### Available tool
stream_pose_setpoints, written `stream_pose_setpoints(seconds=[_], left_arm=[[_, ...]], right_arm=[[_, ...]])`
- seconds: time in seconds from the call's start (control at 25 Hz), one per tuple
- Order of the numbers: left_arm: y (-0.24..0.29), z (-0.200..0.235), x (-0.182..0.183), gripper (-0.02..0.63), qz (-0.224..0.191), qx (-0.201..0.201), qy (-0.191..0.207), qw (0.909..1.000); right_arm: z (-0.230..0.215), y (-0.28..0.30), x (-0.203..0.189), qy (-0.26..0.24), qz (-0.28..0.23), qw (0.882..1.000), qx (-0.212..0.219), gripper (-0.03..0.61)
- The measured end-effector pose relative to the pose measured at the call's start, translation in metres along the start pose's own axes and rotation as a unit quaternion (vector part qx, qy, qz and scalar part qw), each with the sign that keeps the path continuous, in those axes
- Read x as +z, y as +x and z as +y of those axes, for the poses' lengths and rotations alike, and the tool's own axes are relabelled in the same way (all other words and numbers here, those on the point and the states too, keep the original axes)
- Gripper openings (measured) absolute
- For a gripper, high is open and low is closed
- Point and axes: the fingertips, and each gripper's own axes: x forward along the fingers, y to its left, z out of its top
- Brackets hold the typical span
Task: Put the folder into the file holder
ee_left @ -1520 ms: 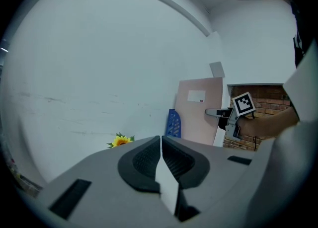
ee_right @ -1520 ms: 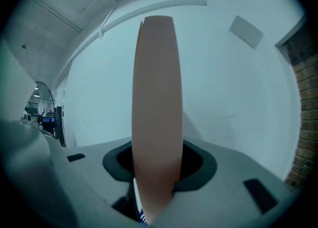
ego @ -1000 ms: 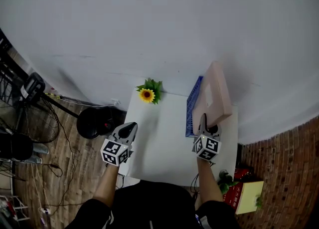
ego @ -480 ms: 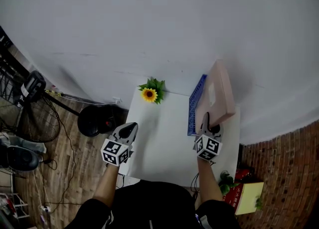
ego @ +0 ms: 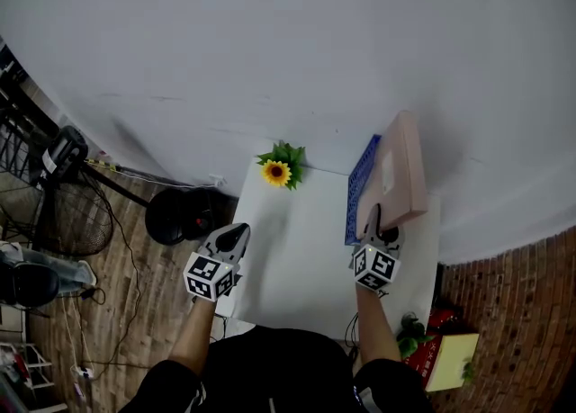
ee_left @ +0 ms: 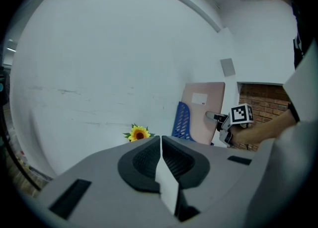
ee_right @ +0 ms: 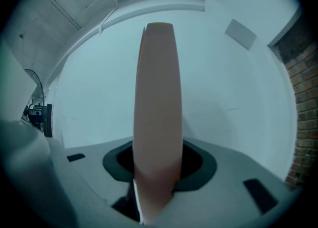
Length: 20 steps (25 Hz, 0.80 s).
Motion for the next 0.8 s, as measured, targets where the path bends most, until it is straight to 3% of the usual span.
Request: stream_pose_setpoints(seconds=[0.8], left_arm=[[0.011,-0.007,-0.006,0.031,0.01,-0.006,-0.009,0.9999]], right_arm=[[0.001,0.005,-0.05,-0.003,0.067,0.998,0.016,0.183]])
